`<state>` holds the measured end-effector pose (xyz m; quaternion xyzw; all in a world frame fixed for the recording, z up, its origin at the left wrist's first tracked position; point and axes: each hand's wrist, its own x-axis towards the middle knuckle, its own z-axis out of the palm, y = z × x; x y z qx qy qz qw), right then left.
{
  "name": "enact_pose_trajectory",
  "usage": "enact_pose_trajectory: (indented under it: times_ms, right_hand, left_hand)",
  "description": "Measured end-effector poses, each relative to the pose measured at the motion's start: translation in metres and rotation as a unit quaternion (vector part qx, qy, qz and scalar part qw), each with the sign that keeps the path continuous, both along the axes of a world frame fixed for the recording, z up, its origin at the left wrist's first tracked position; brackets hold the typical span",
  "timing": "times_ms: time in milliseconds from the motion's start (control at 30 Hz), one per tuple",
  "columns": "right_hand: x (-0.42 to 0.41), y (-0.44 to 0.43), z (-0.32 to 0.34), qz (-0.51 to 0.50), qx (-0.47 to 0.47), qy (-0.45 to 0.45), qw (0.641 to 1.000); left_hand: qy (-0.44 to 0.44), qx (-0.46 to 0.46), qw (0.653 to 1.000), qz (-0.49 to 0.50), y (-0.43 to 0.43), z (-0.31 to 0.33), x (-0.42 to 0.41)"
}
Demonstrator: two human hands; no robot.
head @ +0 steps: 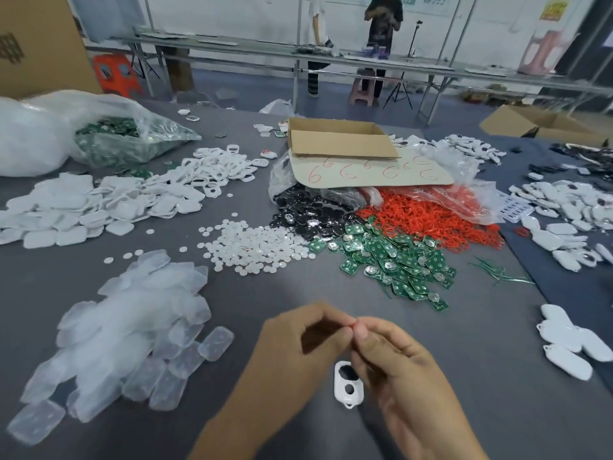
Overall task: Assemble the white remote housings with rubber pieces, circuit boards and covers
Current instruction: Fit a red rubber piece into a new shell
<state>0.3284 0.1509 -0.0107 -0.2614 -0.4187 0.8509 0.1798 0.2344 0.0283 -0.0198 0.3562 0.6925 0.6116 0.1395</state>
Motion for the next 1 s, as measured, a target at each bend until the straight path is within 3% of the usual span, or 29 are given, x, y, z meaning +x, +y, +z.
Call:
enact_pose_trajectory:
  times_ms: [133, 267, 300, 333, 433, 500, 567, 633, 733, 900, 1000]
  right_hand:
    - [0.024, 0.008, -0.008, -0.024, 0.071, -0.035, 0.997]
    - [0.049, 0.015, -0.014, -0.023, 0.065, -0.064, 0.996]
    - [0.056, 0.019, -0.017, -0.033, 0.105, -0.093, 0.990]
    - [0.062, 0.027, -0.020, -0.045, 0.191, -0.138, 0.971]
    - [0.069, 0.044, -0.028, -0.060, 0.440, -0.236, 0.864]
    - [0.068, 0.044, -0.033, -0.035, 0.533, -0.259, 0.805]
    - [0.066, 0.042, -0.040, -0.025, 0.597, -0.255, 0.760]
    - [0.066, 0.041, -0.046, -0.028, 0.625, -0.238, 0.743]
    - [0.066, 0.043, -0.050, -0.043, 0.589, -0.199, 0.782]
    - [0.065, 0.041, -0.049, -0.015, 0.330, -0.094, 0.939]
    - [0.066, 0.034, -0.045, 0.016, 0.286, -0.049, 0.957]
  left_hand:
    - [-0.013, 0.033, 0.998, 0.058, 0.012, -0.024, 0.036]
    - [0.116, 0.043, 0.984, 0.125, 0.018, -0.050, 0.067]
    - [0.123, 0.027, 0.983, 0.131, 0.017, -0.055, 0.072]
    - [0.112, 0.011, 0.984, 0.140, 0.016, -0.058, 0.076]
    - [0.126, -0.086, 0.968, 0.197, 0.015, -0.065, 0.081]
    - [0.181, -0.182, 0.944, 0.207, 0.018, -0.064, 0.080]
    - [0.186, -0.216, 0.934, 0.214, 0.020, -0.064, 0.077]
    - [0.190, -0.209, 0.932, 0.227, 0.021, -0.067, 0.076]
    - [0.207, -0.195, 0.929, 0.239, 0.021, -0.073, 0.076]
    - [0.137, -0.108, 0.961, 0.212, 0.018, -0.072, 0.081]
    - [0.113, -0.012, 0.979, 0.167, 0.016, -0.070, 0.080]
